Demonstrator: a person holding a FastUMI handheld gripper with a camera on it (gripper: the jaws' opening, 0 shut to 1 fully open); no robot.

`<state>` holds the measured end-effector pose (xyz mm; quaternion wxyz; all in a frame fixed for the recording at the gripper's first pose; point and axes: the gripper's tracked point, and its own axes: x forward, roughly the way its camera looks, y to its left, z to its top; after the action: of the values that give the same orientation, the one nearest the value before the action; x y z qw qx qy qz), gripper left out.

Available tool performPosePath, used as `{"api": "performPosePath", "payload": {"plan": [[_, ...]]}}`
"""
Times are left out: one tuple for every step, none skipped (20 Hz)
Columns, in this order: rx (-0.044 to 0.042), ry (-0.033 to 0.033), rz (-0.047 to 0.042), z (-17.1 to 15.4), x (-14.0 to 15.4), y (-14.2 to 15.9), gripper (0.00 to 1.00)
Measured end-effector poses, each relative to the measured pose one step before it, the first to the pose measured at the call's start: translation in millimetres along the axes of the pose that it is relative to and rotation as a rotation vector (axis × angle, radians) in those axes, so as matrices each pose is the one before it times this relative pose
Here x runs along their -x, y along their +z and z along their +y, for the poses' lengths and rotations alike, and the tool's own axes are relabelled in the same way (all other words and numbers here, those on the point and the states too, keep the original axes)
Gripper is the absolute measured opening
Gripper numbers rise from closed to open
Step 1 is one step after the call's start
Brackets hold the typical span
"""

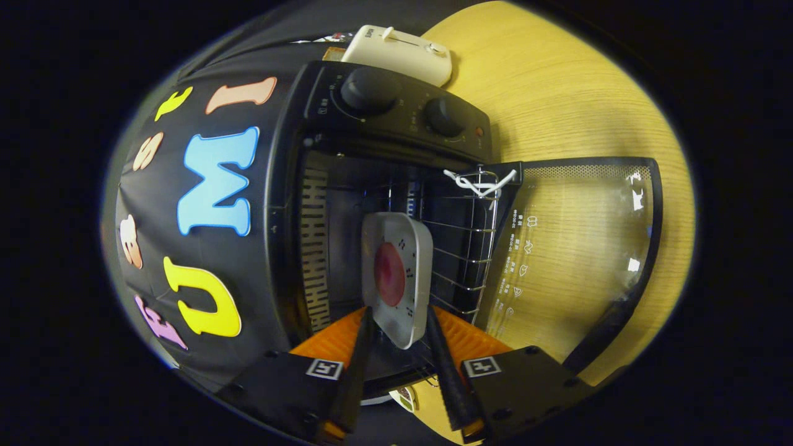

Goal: Open the toaster oven, put the food inside, and close the toaster oven door.

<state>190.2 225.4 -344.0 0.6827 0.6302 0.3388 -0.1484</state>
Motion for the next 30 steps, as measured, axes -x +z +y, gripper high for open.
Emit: {"api": "performPosePath", "payload": {"plan": [[0.03177,0.00631,0.01732,0.54,7.37,-1.98,0.65],[0.04082,-0.00107,0.01615,-2.03,6.50,-2.96,0.73],[0.04603,0.00327,0.01685,-0.48,6.94,-3.40,0.81],[0.05140,0.00188,0.01114,-0.50,9.31,-2.60,0.89],[0.05481,0.00185,0.00775,-0.84,7.35,-1.47,0.97],[0.05316,0.00549,0.00802,-0.10,8.73,-1.51,0.97],[0.05010,0.00646,0.00981,4.67,6.81,-3.58,0.97],[0.05098,0.00258,0.01099,-0.27,8.07,-4.14,0.97],[0.05397,0.00291,0.01034,-0.72,7.38,-3.49,0.98],[0.05950,-0.00608,0.01088,-3.15,7.08,-5.36,0.97],[0.06329,-0.00869,0.00976,-3.23,6.94,-5.62,0.98],[0.06231,-0.00505,0.00788,-1.84,5.32,-4.94,0.98],[0.05750,-0.00335,0.00864,-1.19,6.39,-5.43,0.98],[0.05443,0.00065,0.00817,-0.84,5.73,-7.16,0.98],[0.05222,-0.00282,0.00565,-1.52,4.73,-6.29,0.98],[0.04802,-0.00763,0.00636,-2.53,3.48,-5.99,0.98],[0.04134,-0.00998,0.00641,-9.51,2.07,-6.08,0.98],[0.03607,-0.01023,0.00972,-2.82,2.09,-6.56,0.98],[0.03626,-0.00854,0.00895,-3.24,1.10,-5.76,0.98],[0.03803,-0.02144,0.00984,-6.18,1.33,-6.20,0.98],[0.03710,-0.01966,0.00920,-6.62,-0.27,-5.21,0.98],[0.03352,-0.02064,0.00895,-6.16,-0.60,-5.43,0.98],[0.02819,-0.01618,0.01242,-5.47,-1.13,-5.80,0.98],[0.02218,-0.01422,0.01579,-4.64,-2.53,-6.58,0.98],[0.01881,-0.01364,0.01759,-4.50,-2.28,-5.85,0.98],[0.01694,-0.00909,0.01627,-2.02,-2.15,-5.86,0.98],[0.02130,-0.00769,0.01677,-2.31,-2.43,-4.19,0.98],[0.02149,-0.00975,0.01346,-1.94,-2.71,-4.05,0.98],[0.01732,-0.01267,0.01816,-3.33,-2.68,-4.28,0.98],[0.01308,-0.01047,0.01574,-1.62,-3.33,-4.04,0.98]]}}
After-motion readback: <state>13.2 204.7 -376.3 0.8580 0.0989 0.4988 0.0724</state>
